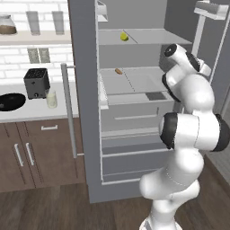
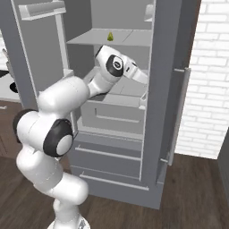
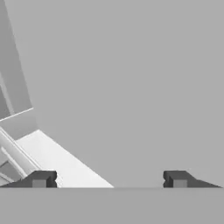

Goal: Grab a lemon wedge from the fridge and one ice cube from the ice bowl, and put them in the glass of lemonade.

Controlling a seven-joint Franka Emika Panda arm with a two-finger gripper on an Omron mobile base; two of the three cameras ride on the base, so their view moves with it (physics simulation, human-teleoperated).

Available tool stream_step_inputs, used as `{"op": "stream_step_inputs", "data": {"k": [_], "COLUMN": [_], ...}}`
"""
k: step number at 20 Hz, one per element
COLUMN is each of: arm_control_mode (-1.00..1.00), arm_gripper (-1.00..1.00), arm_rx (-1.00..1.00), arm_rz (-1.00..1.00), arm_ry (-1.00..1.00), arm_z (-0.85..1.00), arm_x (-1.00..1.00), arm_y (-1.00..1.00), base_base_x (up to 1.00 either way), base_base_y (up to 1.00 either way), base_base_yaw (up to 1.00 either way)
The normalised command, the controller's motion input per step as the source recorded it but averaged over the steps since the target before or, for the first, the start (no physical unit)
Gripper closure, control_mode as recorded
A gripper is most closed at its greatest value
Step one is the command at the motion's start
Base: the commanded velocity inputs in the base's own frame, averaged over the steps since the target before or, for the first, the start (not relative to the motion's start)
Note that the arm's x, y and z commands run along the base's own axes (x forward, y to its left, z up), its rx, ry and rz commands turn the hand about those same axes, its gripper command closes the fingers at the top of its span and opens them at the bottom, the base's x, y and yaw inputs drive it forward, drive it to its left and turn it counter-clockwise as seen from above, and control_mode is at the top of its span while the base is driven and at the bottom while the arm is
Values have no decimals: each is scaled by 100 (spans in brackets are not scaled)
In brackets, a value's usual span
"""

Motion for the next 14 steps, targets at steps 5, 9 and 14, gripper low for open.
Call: {"op": "stream_step_inputs", "data": {"k": [5,9,14], "arm_control_mode": [-100,-100,-100], "arm_gripper": [-100,-100,-100], "arm_rx": [3,3,23], "arm_rz": [17,42,45], "arm_ry": [-12,2,5], "arm_z": [10,1,-10], "arm_x": [-74,-14,-34], "arm_y": [33,100,100], "base_base_x": [0,0,0], "base_base_y": [0,0,0], "base_base_yaw": [0,0,0]}}
